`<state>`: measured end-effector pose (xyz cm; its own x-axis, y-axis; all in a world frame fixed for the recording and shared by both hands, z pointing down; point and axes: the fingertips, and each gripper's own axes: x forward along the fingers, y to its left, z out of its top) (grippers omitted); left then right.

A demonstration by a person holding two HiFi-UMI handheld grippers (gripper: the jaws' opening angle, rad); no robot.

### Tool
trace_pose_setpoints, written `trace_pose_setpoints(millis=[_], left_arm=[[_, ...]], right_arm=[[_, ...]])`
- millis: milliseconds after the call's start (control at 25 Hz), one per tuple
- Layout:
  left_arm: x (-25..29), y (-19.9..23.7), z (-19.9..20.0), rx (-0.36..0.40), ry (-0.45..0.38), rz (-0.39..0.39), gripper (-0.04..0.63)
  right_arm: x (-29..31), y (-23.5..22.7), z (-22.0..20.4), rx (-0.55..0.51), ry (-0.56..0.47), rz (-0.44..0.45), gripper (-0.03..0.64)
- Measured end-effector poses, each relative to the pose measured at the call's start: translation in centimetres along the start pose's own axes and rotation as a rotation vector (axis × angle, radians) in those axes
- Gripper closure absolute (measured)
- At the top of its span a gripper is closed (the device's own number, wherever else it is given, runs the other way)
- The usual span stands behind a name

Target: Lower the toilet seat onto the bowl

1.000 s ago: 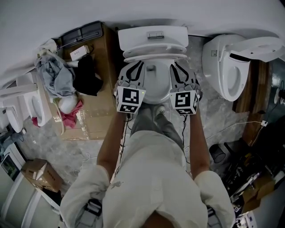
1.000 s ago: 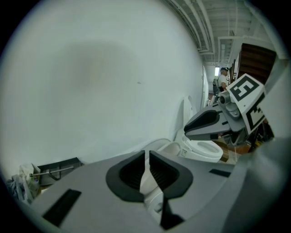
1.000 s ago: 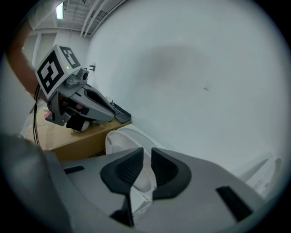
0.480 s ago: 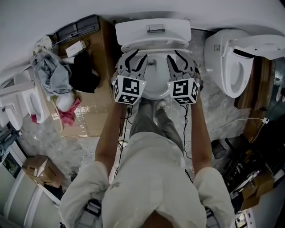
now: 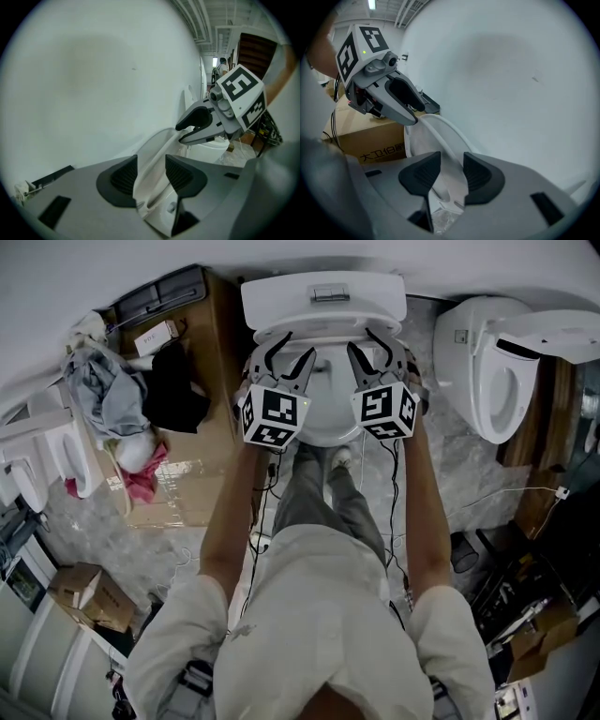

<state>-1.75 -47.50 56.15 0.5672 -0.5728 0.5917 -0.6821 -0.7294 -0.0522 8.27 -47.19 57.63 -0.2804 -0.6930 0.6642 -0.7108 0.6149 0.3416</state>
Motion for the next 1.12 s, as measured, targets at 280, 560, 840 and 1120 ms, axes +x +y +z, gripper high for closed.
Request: trace_pose_setpoints(millis=[280,560,840,1120], left_arm=[[0.6,0.4,-0.8,-0.020,0.009,0.041,0.418],[-0.1,-0.8,-1.3,-0.039,-0.014,0.043,0.453],[-1.4,-2.4,-2.2,-0.037,-0.012,0.053,0.451],[-2.7,-4.5,-3.3,-0.046,-0.007,0.073,0.442]], right_arm=[[0.0,0.0,0.0,0.004,-0.026,-0.002,0.474],[-1.1,0.6,-0.4,0.017,-0.062,-0.017,0.474],[-2.8,1.9,-1.2,0.024,-0.084,-0.017,0.476],[-4.6,3.6,-2.4,0.028,-0.105,-0.002,0.483]])
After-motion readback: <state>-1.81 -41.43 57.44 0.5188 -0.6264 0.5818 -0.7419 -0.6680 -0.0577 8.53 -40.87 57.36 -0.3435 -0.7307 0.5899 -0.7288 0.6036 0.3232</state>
